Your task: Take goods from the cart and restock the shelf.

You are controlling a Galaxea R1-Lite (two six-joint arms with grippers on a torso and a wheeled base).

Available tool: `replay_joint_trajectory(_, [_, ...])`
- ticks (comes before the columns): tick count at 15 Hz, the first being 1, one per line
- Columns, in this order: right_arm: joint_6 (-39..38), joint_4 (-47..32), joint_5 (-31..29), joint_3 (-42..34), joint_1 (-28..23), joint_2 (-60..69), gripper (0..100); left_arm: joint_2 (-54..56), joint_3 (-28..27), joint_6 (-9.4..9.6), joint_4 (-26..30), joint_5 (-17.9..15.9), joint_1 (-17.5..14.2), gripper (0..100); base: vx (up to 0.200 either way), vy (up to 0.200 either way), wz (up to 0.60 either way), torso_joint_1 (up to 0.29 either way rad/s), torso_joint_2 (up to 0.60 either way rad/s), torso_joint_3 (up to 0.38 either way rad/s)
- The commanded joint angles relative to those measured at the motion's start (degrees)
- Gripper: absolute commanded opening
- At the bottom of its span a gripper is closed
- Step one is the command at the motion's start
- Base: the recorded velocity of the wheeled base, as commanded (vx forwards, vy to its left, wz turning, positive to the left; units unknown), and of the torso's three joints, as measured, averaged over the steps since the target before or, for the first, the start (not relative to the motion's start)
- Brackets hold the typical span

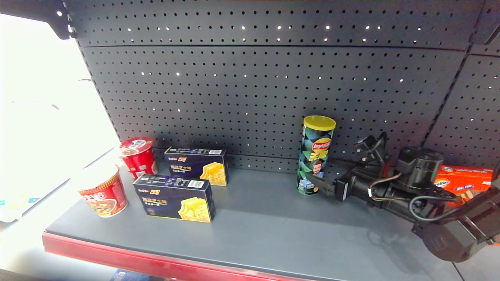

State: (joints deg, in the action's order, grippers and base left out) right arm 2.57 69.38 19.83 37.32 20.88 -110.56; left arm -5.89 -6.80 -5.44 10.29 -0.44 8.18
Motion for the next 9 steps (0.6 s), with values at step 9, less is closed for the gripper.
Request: replay_joint_trajectory(9, [-0.73,-0.38,-0.15,6.81,0.91,-8.62,100,-0.09,0.39,-0.28,-0.01,0.00,-0.01,0,0.000,0.000,0.00,0.000,0.00,0.000])
